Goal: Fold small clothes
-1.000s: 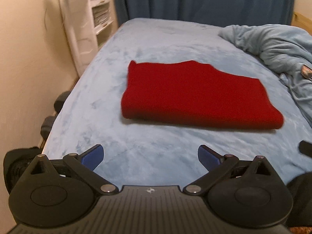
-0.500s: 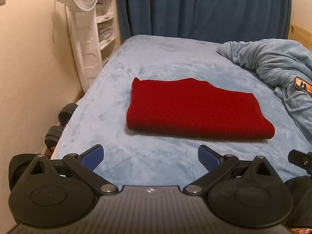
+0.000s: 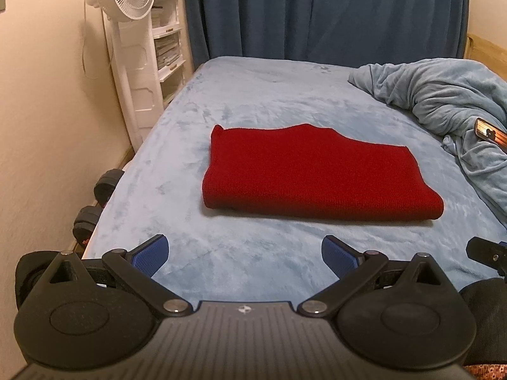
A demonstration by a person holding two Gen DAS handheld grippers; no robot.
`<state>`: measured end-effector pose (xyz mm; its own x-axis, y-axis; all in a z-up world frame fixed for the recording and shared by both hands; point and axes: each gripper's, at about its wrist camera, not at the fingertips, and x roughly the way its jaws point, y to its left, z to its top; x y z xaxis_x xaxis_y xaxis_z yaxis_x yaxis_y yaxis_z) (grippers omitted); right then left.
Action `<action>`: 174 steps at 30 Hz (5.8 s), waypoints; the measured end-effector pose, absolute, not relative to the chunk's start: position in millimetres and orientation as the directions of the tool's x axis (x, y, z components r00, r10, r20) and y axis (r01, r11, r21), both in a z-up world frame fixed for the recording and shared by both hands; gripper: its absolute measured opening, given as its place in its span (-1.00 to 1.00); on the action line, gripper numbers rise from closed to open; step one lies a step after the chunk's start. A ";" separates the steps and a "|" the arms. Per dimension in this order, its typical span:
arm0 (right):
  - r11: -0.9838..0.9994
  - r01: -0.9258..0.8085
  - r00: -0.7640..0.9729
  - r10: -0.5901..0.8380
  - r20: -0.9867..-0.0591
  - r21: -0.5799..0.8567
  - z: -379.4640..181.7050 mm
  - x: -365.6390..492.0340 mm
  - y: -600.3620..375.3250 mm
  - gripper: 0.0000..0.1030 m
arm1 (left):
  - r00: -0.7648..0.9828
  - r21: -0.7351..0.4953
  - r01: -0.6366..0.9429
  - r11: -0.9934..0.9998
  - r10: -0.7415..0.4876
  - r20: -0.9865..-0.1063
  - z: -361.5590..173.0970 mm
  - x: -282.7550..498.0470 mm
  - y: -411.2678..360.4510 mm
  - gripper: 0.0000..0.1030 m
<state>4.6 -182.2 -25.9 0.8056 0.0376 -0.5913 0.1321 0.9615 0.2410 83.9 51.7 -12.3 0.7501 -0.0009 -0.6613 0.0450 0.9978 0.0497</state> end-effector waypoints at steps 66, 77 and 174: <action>0.743 0.503 0.680 -0.025 -0.733 0.442 -137.6 165.2 -297.9 0.58 | 0.612 0.149 -0.108 0.983 0.184 -0.769 -98.5 279.2 59.1 0.99; 0.344 0.649 0.680 0.138 -0.720 0.679 -216.3 222.3 -357.7 0.66 | 0.504 0.158 -0.136 0.978 0.206 -0.839 -141.5 327.1 69.7 0.99; 0.903 -0.416 0.668 0.221 -0.711 -0.110 -65.4 168.8 -46.4 0.19 | 0.630 -0.098 -0.128 0.987 0.005 -0.776 -91.4 231.7 184.9 0.99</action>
<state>168.8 -46.4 -65.4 0.6680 0.2211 -0.7105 -0.4159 0.9027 -0.1102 231.7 184.9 -91.4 0.6302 0.0050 -0.7764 -0.1282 0.9869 -0.0977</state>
